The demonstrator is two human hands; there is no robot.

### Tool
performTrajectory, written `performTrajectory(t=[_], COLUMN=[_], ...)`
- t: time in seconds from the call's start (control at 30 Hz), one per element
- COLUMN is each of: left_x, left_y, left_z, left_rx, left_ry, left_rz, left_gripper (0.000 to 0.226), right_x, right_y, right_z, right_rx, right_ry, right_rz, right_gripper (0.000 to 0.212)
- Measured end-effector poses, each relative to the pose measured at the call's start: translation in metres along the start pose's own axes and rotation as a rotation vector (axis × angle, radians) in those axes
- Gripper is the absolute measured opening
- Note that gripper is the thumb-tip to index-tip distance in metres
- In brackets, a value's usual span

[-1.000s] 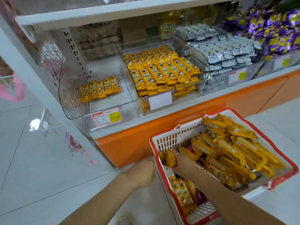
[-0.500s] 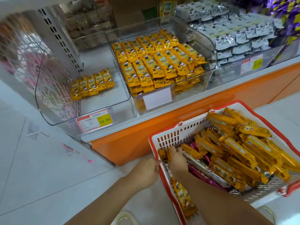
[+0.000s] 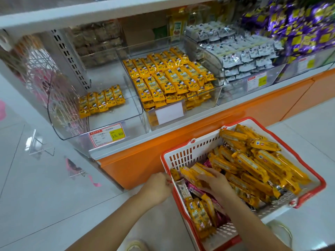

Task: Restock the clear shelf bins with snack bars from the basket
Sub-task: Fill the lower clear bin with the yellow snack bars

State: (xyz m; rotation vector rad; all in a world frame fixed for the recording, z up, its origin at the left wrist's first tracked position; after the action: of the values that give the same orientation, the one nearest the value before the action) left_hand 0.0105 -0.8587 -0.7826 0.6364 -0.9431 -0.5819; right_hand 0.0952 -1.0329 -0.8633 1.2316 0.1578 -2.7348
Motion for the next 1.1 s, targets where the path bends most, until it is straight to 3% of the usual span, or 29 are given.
performTrajectory(t=[0.07,0.17,0.27,0.33,0.5,0.63,0.8,0.97,1.1], left_x=[0.008,0.029,0.043,0.046,0.044,0.046,0.050,0.045,0.043], left_y=[0.009,0.010,0.024,0.034,0.060,0.078,0.083,0.096,0.106], left_z=[0.006,0.022,0.029,0.034,0.050,0.062,0.073,0.077,0.080], left_rx=[0.004,-0.137,-0.115,-0.054,0.042,0.010,-0.001,0.093,0.097], left_ry=[0.049,0.127,0.097,0.069,0.032,0.027,-0.009,-0.018,-0.036], left_rz=[0.132,0.773,1.291,1.436,1.457,1.341,1.244,1.228,1.280], left_gripper=[0.024,0.024,0.037,0.040,0.037,0.030,0.044,0.028,0.040], right_x=[-0.015,-0.042,-0.065,-0.078,-0.095,-0.103,-0.112,-0.118,-0.134], right_y=[-0.008,-0.030,-0.047,-0.051,-0.055,-0.056,-0.079,-0.085,-0.097], right_z=[0.033,0.078,0.110,0.124,0.145,0.150,0.170,0.177,0.190], right_rx=[-0.149,-0.361,-0.438,-0.437,-0.428,-0.366,-0.427,-0.338,-0.368], right_ry=[-0.028,-0.029,0.016,0.084,0.154,0.186,0.307,0.446,0.545], right_rz=[-0.217,-0.372,-0.399,-0.373,-0.358,-0.389,-0.216,0.013,0.178], right_gripper=[0.033,0.039,0.045,0.046,0.028,0.029,0.030,0.029,0.022])
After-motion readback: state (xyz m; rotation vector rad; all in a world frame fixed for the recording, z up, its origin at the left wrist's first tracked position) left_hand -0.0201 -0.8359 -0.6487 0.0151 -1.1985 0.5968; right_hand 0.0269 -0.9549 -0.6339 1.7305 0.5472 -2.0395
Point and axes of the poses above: each hand's wrist, its own z-axis away from the middle knuckle, its own y-axis out of the back of the hand, x = y × z, the point moved 9 cm from there along -z, towards the middle knuckle, and after that the axes turned 4 degrees about x, right-handed, at the moved point
